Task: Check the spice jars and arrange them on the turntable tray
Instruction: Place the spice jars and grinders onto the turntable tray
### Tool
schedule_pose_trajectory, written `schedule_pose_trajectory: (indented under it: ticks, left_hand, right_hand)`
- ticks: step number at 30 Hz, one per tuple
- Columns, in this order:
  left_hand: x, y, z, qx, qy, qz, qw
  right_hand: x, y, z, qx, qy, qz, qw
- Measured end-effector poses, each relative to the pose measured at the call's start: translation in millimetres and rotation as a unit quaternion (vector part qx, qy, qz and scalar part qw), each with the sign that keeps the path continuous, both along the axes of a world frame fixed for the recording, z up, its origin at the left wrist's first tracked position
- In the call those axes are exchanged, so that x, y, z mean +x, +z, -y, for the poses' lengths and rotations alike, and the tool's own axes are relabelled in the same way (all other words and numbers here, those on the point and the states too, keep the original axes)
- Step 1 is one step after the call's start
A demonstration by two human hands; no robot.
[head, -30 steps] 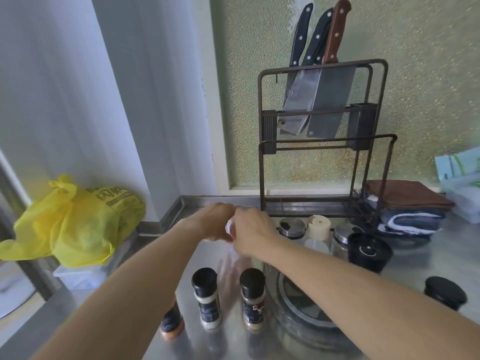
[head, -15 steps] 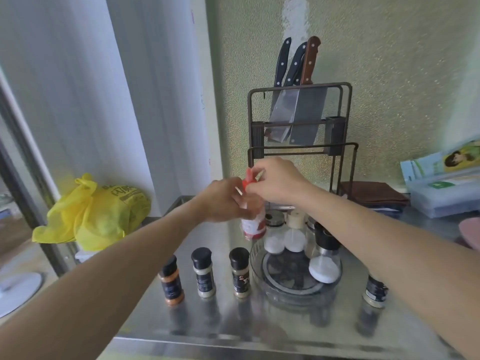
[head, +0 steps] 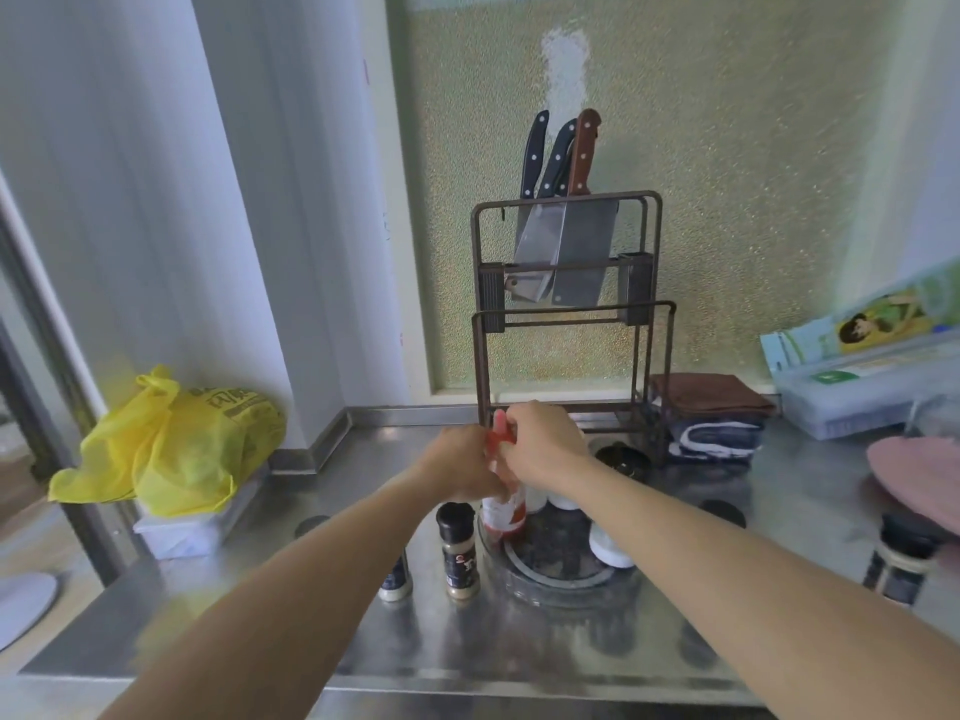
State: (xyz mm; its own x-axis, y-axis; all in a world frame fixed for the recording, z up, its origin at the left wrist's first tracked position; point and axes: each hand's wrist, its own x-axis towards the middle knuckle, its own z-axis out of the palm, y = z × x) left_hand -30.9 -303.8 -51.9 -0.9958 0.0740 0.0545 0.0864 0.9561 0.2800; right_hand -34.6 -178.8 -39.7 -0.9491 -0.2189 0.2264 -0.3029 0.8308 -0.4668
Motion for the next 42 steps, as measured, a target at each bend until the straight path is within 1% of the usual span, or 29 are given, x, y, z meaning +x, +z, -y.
schedule_pose_trajectory:
  ticks: [3, 5, 7, 8, 10, 12, 14, 16, 19, 22, 24, 26, 29, 32, 34, 38, 39, 41, 42]
  left_hand:
    - [10, 10, 6, 0.02, -0.011, 0.02, 1.0]
    - [22, 22, 18, 0.048, -0.009, 0.014, 0.999]
    - [37, 30, 37, 0.05, -0.015, 0.003, 0.999]
    - [44, 32, 46, 0.041, -0.022, 0.003, 0.999]
    - [58, 29, 58, 0.018, -0.039, 0.016, 0.999]
    - [68, 21, 59, -0.004, -0.051, 0.029, 0.998]
    - [73, 11, 55, -0.014, -0.057, 0.016, 0.998]
    - [73, 3, 52, 0.007, -0.053, -0.009, 0.999]
    - [74, 2, 51, 0.047, -0.042, -0.031, 0.998]
    - [75, 17, 47, 0.113, -0.049, -0.071, 0.99]
    - [72, 26, 39, 0.142, -0.063, -0.095, 0.983]
    - [65, 28, 26, 0.139, -0.074, -0.097, 0.983]
    - [54, 16, 12, 0.125, -0.074, -0.075, 0.986]
    - [49, 0, 10, 0.109, -0.073, -0.065, 0.989]
    - [50, -4, 12, 0.117, -0.068, -0.062, 0.989]
    - [59, 2, 25, 0.104, -0.072, -0.056, 0.99]
    - [61, 5, 33, 0.099, -0.068, -0.055, 0.991]
    - [66, 12, 52, 0.077, -0.061, -0.06, 0.993]
    - [69, 15, 63, 0.055, -0.057, -0.059, 0.995]
  right_hand:
    - [10, 8, -7, 0.005, -0.006, 0.003, 1.0]
    - [22, 13, -14, -0.01, -0.017, -0.047, 0.999]
    - [39, 12, -16, -0.047, 0.01, -0.09, 0.995]
    - [48, 9, -14, -0.044, 0.034, -0.089, 0.995]
    - [61, -5, -6, -0.012, 0.076, -0.049, 0.996]
    - [66, -20, 5, 0.008, 0.095, -0.007, 0.995]
    - [67, -32, 14, 0.008, 0.097, 0.013, 0.995]
    - [68, -40, 20, 0.004, 0.093, 0.015, 0.996]
    - [67, -42, 21, -0.02, 0.084, -0.006, 0.996]
    - [65, -25, 5, -0.062, 0.078, -0.032, 0.994]
    - [63, -12, -10, -0.073, 0.071, -0.045, 0.994]
    - [60, -10, -20, -0.063, 0.055, -0.049, 0.995]
    - [55, -24, -25, -0.041, 0.027, -0.031, 0.998]
    - [53, -40, -24, -0.052, 0.027, -0.023, 0.998]
    - [52, -45, -23, -0.062, 0.031, -0.034, 0.997]
    - [53, -43, -22, -0.028, 0.045, -0.032, 0.998]
    - [55, -39, -22, -0.011, 0.037, -0.042, 0.998]
    - [63, -31, -18, 0.012, 0.015, -0.099, 0.995]
    - [68, -28, -12, 0.001, 0.021, -0.127, 0.992]
